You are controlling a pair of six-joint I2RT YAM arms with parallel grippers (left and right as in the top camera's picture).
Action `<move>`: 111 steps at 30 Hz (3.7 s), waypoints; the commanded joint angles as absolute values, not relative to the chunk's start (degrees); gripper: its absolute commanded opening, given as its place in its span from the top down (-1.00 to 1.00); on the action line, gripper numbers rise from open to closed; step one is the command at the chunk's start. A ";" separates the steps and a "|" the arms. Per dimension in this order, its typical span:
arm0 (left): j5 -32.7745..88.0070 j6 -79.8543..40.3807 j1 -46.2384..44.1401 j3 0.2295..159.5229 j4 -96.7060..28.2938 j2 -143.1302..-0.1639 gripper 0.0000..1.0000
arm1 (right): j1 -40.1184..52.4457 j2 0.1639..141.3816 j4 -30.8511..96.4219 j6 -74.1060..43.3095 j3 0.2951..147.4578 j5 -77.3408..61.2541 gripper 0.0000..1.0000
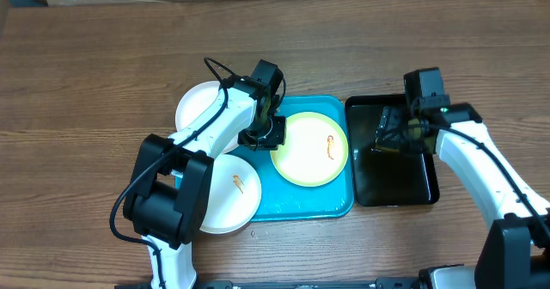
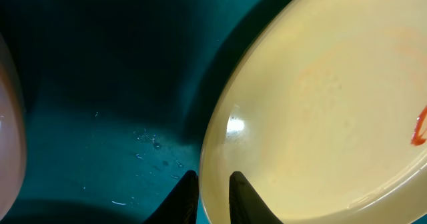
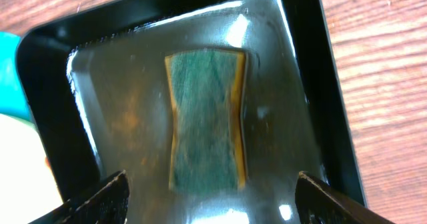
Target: Clean dirty plates on tray and stack at the side
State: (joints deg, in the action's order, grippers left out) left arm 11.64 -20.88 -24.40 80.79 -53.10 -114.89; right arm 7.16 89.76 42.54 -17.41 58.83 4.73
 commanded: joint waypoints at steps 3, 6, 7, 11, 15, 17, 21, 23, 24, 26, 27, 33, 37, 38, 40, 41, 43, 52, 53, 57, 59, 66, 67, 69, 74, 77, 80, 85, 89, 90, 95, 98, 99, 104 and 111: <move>11.38 -20.84 -24.82 80.73 -53.15 -115.87 0.63 | 7.01 89.82 35.73 -18.55 53.15 5.72 -0.63; 11.40 -20.84 -24.82 80.73 -53.25 -115.87 0.62 | 7.01 89.82 31.07 -19.20 49.98 4.71 -0.63; 11.42 -20.84 -24.82 80.73 -53.25 -115.87 0.63 | 7.01 89.82 29.36 -19.62 48.82 4.84 -0.63; 11.40 -20.84 -24.82 80.73 -53.25 -115.87 0.63 | 7.03 89.82 24.05 -20.43 44.82 4.23 -0.61; 11.40 -20.84 -24.82 80.73 -53.28 -115.87 0.63 | 7.05 89.82 23.03 -22.39 43.33 4.21 -0.61; 11.42 -20.86 -24.82 80.73 -53.25 -115.87 0.63 | 7.05 89.82 22.09 -22.37 42.89 4.23 -0.61; 11.40 -20.84 -24.82 80.73 -53.28 -115.87 0.63 | 7.05 89.82 19.81 -22.37 42.74 4.14 -0.61; 11.40 -20.84 -24.82 80.73 -53.30 -115.87 0.63 | 7.05 89.82 19.11 -22.37 42.74 3.05 -0.61; 11.40 -20.84 -24.82 80.73 -53.30 -115.87 0.62 | 7.05 89.82 18.98 -22.37 42.74 2.39 -0.60; 11.42 -20.84 -24.82 80.73 -53.30 -115.87 0.62 | 7.05 89.82 18.96 -22.37 42.74 1.83 -0.58; 11.40 -20.84 -24.82 80.73 -53.30 -115.87 0.62 | 7.07 89.82 18.96 -22.37 42.74 1.83 -0.57; 11.40 -20.84 -24.82 80.73 -53.28 -115.87 0.61 | 7.07 89.82 18.90 -22.33 42.74 1.85 -0.47; 11.40 -20.86 -24.82 80.73 -53.25 -115.87 0.61 | 7.07 89.82 18.68 -22.33 42.74 1.85 -0.46; 11.40 -20.86 -24.82 80.73 -53.25 -115.87 0.61 | 7.07 89.82 18.55 -22.33 42.72 1.85 -0.45; 11.40 -20.84 -24.82 80.73 -53.23 -115.87 0.57 | 7.07 89.82 18.20 -22.33 42.70 1.85 -0.45; 11.40 -20.84 -24.82 80.73 -53.23 -115.87 0.56 | 7.07 89.82 18.09 -22.31 42.70 1.85 -0.46; 11.40 -20.84 -24.82 80.73 -53.25 -115.87 0.55 | 7.07 89.82 18.09 -20.91 42.70 1.91 -0.45; 11.40 -20.84 -24.82 80.73 -53.19 -115.87 0.47 | 7.07 89.82 18.13 -20.60 42.70 2.46 -0.26; 11.40 -20.84 -24.82 80.73 -53.15 -115.87 0.47 | 7.11 89.82 18.15 -20.62 42.70 2.46 -0.25; 11.40 -20.84 -24.82 80.73 -53.06 -115.87 0.46 | 7.64 89.82 18.90 -20.60 42.70 2.46 -0.30; 11.40 -20.84 -24.82 80.73 -53.08 -115.87 0.46 | 8.14 89.91 18.85 -20.56 42.70 2.52 -0.35; 11.42 -20.84 -24.82 80.73 -53.41 -115.87 0.46 | 8.67 92.33 18.24 -19.51 42.70 5.34 -0.35; 11.42 -20.84 -24.82 80.73 -53.49 -115.87 0.45 | 8.67 92.71 18.17 -19.53 42.70 5.30 -0.35; 11.42 -20.84 -24.80 80.73 -53.47 -115.87 0.45 | 8.67 93.69 18.28 -19.57 42.70 5.15 -0.29; 11.42 -20.84 -24.80 80.73 -53.74 -115.87 0.45 | 8.67 93.56 21.50 -19.97 43.59 3.70 0.61; 11.42 -20.82 -24.80 80.73 -53.93 -115.87 0.45 | 8.67 92.71 27.57 -19.97 46.17 2.42 0.92; 11.42 -20.82 -24.80 80.73 -53.80 -115.87 0.43 | 8.67 92.29 35.16 -19.97 49.04 1.96 0.92; 11.42 -20.82 -24.80 80.73 -53.84 -115.87 0.39 | 8.67 92.31 40.45 -19.86 50.15 1.43 -0.25; 11.42 -20.82 -24.80 80.73 -53.80 -115.87 0.37 | 8.56 92.31 38.20 -19.49 50.48 1.43 -0.50; 11.40 -20.82 -24.80 80.73 -53.80 -115.87 0.37 | 8.56 92.31 37.15 -19.49 50.48 1.43 -0.50; 11.42 -20.82 -24.80 80.71 -53.89 -115.87 0.35 | 8.56 92.38 33.45 -19.51 50.43 1.74 -0.39; 11.42 -20.82 -24.80 80.73 -54.00 -115.87 0.35 | 8.56 92.58 33.45 -19.51 50.24 4.82 -0.33; 11.42 -20.82 -24.80 80.73 -53.98 -115.87 0.35 | 8.56 92.64 33.47 -19.51 50.09 6.13 -0.33; 11.42 -20.82 -24.80 80.73 -53.98 -115.87 0.34 | 8.56 93.47 33.04 -19.51 48.84 7.07 -0.31; 11.42 -20.84 -24.80 80.73 -53.98 -115.87 0.34 | 8.56 93.67 31.03 -19.51 47.51 7.05 0.92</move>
State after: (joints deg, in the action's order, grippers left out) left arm 11.68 -20.88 -24.40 80.79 -53.87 -114.89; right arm 8.40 93.25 31.68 -19.46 48.07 6.04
